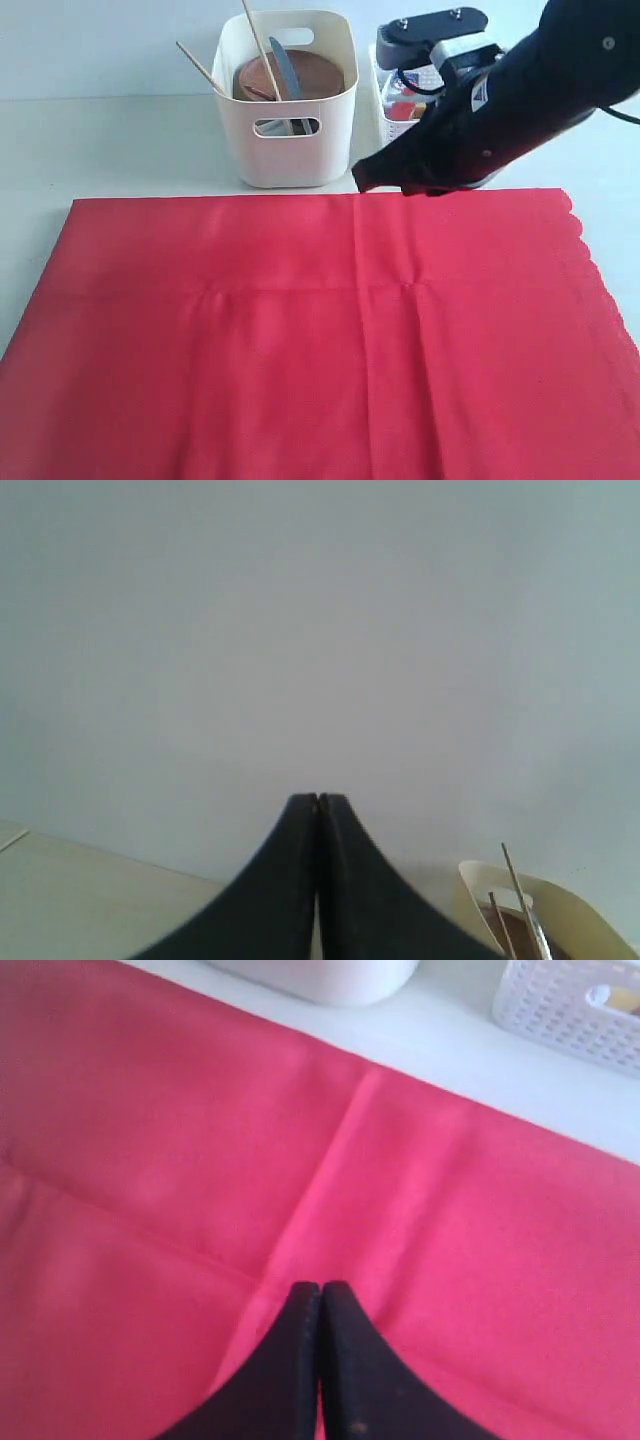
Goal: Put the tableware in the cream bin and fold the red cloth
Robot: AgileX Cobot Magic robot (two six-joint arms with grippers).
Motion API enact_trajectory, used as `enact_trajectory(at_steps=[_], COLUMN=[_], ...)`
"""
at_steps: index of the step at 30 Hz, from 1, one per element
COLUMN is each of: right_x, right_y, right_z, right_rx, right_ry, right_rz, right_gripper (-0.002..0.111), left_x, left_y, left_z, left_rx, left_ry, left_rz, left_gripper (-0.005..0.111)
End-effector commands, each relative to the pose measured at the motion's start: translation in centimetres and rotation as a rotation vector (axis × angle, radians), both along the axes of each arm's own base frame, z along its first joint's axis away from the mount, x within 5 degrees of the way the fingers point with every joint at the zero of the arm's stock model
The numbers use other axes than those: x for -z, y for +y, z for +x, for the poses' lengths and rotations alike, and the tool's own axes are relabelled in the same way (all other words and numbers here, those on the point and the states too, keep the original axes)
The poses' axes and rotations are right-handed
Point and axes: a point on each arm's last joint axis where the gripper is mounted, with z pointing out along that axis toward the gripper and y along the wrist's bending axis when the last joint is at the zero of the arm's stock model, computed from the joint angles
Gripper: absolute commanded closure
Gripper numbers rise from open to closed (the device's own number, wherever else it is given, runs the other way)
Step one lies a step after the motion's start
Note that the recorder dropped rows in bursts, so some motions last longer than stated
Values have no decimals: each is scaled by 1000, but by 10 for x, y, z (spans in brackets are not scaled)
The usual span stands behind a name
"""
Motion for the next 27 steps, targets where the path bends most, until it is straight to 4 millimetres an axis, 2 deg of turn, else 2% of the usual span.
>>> enact_trajectory(at_steps=[1, 4, 7, 11, 13, 17, 18, 20, 22, 25, 27], right_x=[10, 19, 26, 36, 36, 35, 35, 35, 35, 35, 35], right_y=[-6, -8, -10, -14, -14, -14, -13, -13, -13, -13, -13], right_z=[-7, -12, -16, -22, -22, -21, -21, -21, -20, -20, -20], right_rx=[9, 14, 17, 18, 18, 18, 19, 19, 19, 19, 17], right_ry=[24, 54, 64, 83, 83, 78, 77, 72, 69, 63, 61], right_rz=[-5, -13, -14, -26, -26, -23, -21, -18, -16, -13, -13], right_gripper=[108, 108, 108, 108, 108, 108, 108, 108, 108, 108, 108], left_x=[-17, -15, -3, 29, 42, 65, 71, 93, 109, 131, 148], left_y=[1, 3, 3, 4, 5, 5, 5, 6, 6, 1, -11], left_z=[20, 41, 63, 102, 113, 128, 131, 142, 149, 158, 162], left_rx=[-1, 4, 19, 45, 50, 52, 51, 46, 39, 46, 86], left_ry=[60, 164, 340, 678, 774, 901, 930, 1029, 1090, 1161, 1221], left_rz=[32, 22, 2, -27, -40, -96, -109, -125, -150, -173, -139], left_gripper=[104, 104, 104, 104, 101, 81, 73, 48, 41, 40, 40])
